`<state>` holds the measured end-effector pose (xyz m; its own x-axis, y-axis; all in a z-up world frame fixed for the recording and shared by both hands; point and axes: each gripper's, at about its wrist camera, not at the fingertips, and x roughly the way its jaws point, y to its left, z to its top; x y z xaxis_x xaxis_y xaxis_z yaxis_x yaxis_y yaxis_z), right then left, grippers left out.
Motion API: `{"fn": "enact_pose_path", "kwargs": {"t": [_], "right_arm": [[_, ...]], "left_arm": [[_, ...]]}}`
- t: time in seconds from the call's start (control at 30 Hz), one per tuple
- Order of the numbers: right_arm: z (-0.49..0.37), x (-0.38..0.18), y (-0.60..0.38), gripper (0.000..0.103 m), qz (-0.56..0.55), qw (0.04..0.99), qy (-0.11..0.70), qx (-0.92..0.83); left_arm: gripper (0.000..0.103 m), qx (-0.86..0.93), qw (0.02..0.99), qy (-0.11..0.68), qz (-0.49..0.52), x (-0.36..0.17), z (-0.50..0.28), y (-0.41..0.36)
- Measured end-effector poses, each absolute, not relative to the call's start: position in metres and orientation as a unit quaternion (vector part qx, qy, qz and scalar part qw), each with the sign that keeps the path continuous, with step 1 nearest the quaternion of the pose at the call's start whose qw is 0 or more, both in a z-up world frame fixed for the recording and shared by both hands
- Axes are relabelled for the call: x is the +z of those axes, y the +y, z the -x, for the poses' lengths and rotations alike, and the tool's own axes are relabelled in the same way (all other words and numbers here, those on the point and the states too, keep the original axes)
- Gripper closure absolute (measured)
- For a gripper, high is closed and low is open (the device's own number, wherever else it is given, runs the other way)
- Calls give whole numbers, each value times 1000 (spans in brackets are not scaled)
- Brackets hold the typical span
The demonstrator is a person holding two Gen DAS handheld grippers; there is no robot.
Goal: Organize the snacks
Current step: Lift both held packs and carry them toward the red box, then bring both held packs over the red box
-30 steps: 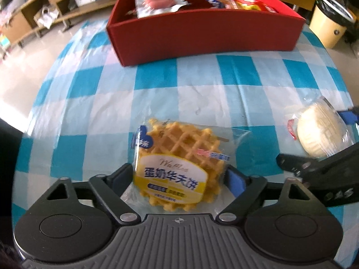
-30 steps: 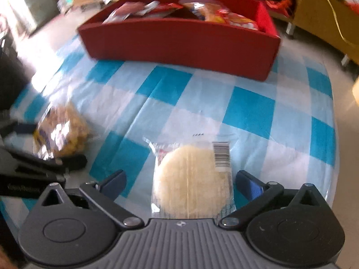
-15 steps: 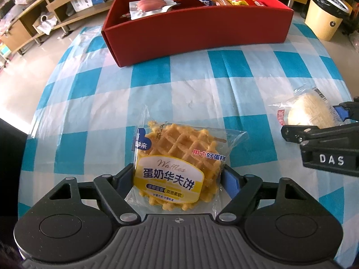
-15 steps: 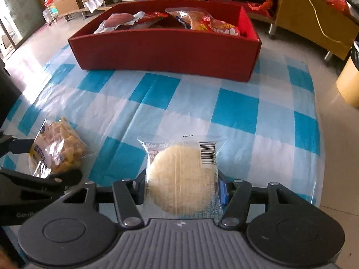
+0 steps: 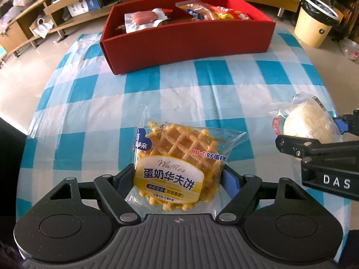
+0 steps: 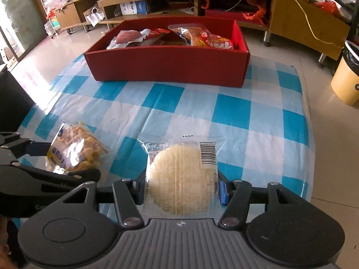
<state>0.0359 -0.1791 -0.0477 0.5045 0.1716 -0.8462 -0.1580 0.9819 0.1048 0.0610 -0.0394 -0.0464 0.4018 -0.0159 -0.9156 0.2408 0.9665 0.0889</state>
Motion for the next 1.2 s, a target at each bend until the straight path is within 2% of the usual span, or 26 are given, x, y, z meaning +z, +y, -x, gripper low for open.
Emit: {"fn": "enact_pose_path", "kwargs": {"t": [0.6, 1.2], "right_arm": [[-13, 13, -190, 49, -34, 916, 389, 89], [-47, 54, -196, 49, -47, 944, 317, 79]], "left_arm": [[20, -58, 885, 456, -69, 16, -63, -41], [20, -26, 916, 396, -55, 51, -97, -50]]}}
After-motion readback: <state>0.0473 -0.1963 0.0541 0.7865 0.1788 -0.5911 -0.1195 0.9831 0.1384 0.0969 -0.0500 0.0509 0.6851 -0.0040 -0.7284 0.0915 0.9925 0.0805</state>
